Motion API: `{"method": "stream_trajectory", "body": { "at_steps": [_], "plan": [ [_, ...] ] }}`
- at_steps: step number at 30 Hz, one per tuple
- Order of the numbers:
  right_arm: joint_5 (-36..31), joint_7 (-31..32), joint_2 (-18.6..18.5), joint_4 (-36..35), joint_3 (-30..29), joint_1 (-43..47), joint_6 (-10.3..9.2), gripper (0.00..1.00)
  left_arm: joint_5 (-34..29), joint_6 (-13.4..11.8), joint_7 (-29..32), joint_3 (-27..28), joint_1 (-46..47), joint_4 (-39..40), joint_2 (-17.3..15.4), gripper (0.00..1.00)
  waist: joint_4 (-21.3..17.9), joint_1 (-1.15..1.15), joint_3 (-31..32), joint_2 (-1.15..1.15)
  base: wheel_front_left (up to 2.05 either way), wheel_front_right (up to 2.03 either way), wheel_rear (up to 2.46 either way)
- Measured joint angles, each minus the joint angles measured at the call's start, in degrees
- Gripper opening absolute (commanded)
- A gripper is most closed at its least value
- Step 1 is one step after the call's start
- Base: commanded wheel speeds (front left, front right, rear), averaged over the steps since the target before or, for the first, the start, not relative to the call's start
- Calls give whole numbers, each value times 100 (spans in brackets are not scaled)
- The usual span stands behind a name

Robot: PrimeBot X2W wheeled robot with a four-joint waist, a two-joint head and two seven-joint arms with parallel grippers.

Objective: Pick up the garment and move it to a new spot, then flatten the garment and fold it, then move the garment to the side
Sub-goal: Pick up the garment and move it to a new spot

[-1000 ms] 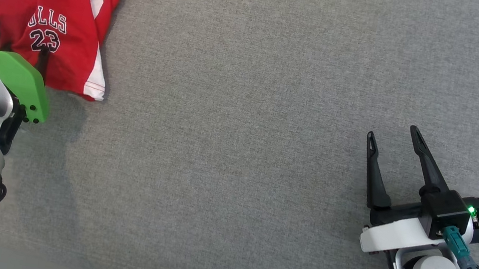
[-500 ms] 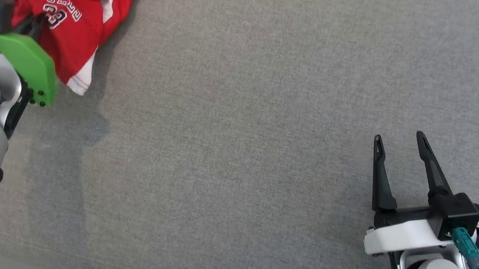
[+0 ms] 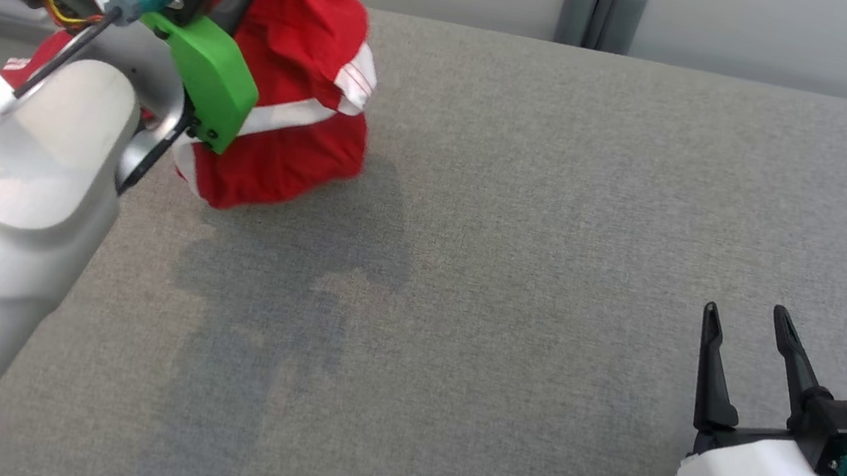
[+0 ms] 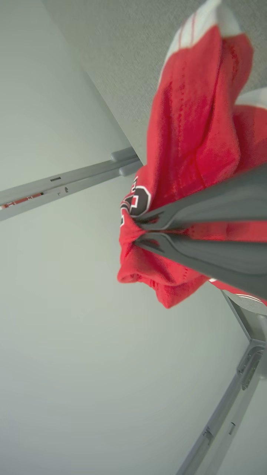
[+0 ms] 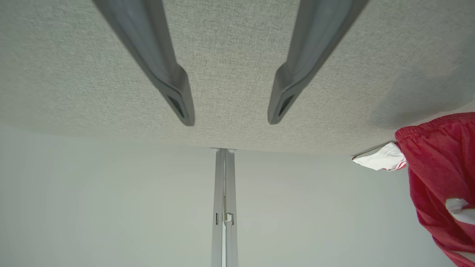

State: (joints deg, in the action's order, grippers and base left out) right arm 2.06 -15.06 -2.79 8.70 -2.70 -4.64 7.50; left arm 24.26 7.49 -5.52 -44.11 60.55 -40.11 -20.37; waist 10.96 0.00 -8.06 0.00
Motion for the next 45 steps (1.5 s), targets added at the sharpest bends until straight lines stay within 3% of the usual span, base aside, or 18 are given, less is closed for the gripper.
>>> {"method": "stream_trajectory", "body": {
  "at_steps": [8, 13, 21, 29, 30, 31, 33, 38, 45],
  "plan": [
    [63, 1, -2, 3, -252, 151, 0, 100, 746, 0, 142, -748, 165, 1213, 425, 0, -609, 0, 291, 0, 0, 0, 0],
    [100, 0, -4, -18, -336, 138, 0, 100, 1131, 1, 242, -1109, 30, 1354, 686, 0, -1037, 0, 286, 0, 0, 0, 0],
    [234, 1, -4, -78, -277, -103, 0, 100, 1009, -58, 66, -1629, -723, -372, 694, 0, -1627, 0, -47, 0, 0, 0, 0],
    [299, 0, -4, -101, -294, -247, 0, 100, 749, -581, -626, -1685, -765, -1753, 945, 0, -1928, 0, -592, 0, 0, 0, 0],
    [299, 1, -4, -100, -300, -263, 0, 100, 769, -637, -703, -1627, -765, -1839, 1017, 13, -1950, 0, -648, 0, 0, 0, 0],
    [298, 1, -4, -99, -300, -272, 0, 100, 824, -669, -760, -1555, -765, -1924, 1081, 34, -1965, 0, -696, 0, 0, 0, 0],
    [296, 1, -4, -93, -309, -273, 0, 100, 849, -702, -848, -1488, -765, -2003, 1181, 100, -1967, 0, -748, 0, 0, 0, 0],
    [225, 1, -2, -80, -301, -269, 0, 100, 975, -751, -927, -1210, -783, -1936, 1315, 100, -1876, 0, -690, 0, 0, 0, 0],
    [112, 0, -2, -42, -353, -155, 0, 100, 1021, -959, -961, -359, -1379, -932, 1154, 100, -1656, 0, -328, 0, 0, 0, 0]
  ]
}}
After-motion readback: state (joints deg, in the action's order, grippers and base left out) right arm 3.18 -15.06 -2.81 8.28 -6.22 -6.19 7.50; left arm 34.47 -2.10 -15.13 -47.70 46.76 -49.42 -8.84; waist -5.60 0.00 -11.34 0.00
